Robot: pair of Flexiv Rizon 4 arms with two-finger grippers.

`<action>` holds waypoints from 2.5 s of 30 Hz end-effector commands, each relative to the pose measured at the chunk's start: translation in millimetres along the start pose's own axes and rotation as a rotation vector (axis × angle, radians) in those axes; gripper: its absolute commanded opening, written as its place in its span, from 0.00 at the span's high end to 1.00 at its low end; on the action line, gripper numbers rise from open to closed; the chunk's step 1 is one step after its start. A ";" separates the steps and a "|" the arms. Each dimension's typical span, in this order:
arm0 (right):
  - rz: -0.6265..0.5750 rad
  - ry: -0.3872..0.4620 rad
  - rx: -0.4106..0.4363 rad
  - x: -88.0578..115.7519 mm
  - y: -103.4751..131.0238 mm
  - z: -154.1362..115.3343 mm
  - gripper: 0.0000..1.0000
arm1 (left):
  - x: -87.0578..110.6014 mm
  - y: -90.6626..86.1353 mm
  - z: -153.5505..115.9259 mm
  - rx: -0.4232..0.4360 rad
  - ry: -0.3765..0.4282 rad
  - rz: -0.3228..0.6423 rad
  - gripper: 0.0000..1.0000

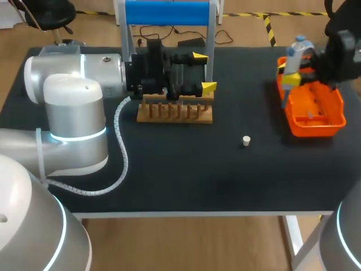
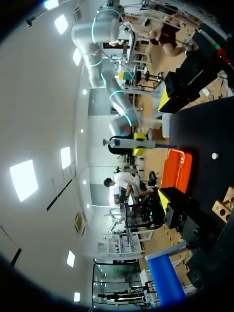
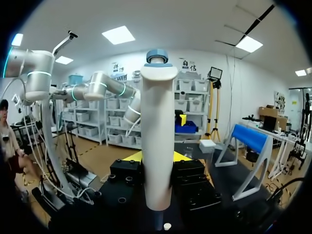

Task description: Invert the test tube, pick up the pipette, mount the tip to pipette, aspirate from beaker and dispense into the tube, eject the tip, return the pipette, and cap with the stopper.

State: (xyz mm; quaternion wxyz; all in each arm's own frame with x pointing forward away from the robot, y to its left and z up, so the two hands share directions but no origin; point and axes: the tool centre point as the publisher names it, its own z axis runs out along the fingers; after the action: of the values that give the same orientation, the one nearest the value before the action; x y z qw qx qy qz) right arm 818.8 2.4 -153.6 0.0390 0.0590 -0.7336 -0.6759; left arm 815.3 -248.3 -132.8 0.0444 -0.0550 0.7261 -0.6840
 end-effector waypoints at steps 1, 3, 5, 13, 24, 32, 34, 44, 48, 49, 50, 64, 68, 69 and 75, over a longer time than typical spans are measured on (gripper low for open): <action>-0.005 -0.074 -0.022 -1.4 -3.0 22.4 1.00 | 1.0 1.0 0.5 0.004 -0.005 0.001 0.00; -0.012 -0.075 -0.026 -3.1 -2.7 31.1 1.00 | 1.0 1.0 0.5 0.004 -0.005 0.001 0.00; -0.012 -0.073 -0.037 -4.5 -2.4 40.2 1.00 | 1.0 1.0 0.5 0.004 -0.005 0.001 0.00; -0.012 -0.026 -0.068 -6.8 -3.4 81.7 1.00 | 1.0 1.0 0.5 0.004 -0.005 0.001 0.00; 0.001 0.012 -0.100 -10.6 -4.4 121.9 1.00 | 1.0 1.0 0.5 0.004 -0.005 0.001 0.00; 0.010 0.037 -0.109 -11.5 -6.4 144.4 1.00 | 1.0 1.0 0.5 0.004 -0.005 0.001 0.00; 0.010 0.039 -0.108 -12.1 -7.0 149.3 1.00 | 1.0 1.0 0.5 0.004 -0.005 0.001 0.00; 0.017 0.055 -0.102 -13.6 -8.7 168.6 1.00 | 1.0 1.0 0.5 0.004 -0.005 0.001 0.00; 0.015 0.053 -0.100 -14.9 -9.0 173.4 1.00 | 1.0 1.0 0.5 0.004 -0.005 0.001 0.00; 0.016 0.053 -0.100 -15.2 -9.2 174.7 1.00 | 1.0 1.0 0.5 0.004 -0.005 0.001 0.00; 0.017 0.053 -0.101 -15.4 -9.1 175.9 1.00 | 1.0 1.0 0.5 0.004 -0.005 0.001 0.00; 0.008 0.046 -0.109 -17.8 -3.8 184.1 1.00 | 1.0 1.0 0.5 0.004 -0.005 0.001 0.00; 0.006 0.045 -0.110 -17.9 -2.8 186.0 1.00 | 1.0 1.0 0.5 0.004 -0.005 0.001 0.00; 0.005 0.045 -0.110 -17.9 -2.5 186.7 1.00 | 1.0 1.0 0.5 0.004 -0.005 0.001 0.00; 0.002 0.044 -0.109 -18.0 -1.8 187.7 1.00 | 1.0 1.0 0.5 0.004 -0.005 0.001 0.36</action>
State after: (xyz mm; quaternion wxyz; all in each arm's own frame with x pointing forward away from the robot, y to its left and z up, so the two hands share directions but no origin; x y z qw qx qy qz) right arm 811.4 189.6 -171.1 0.0597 0.0714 -0.6942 -0.7138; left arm 815.3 -248.3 -132.8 0.0445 -0.0550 0.7261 -0.6840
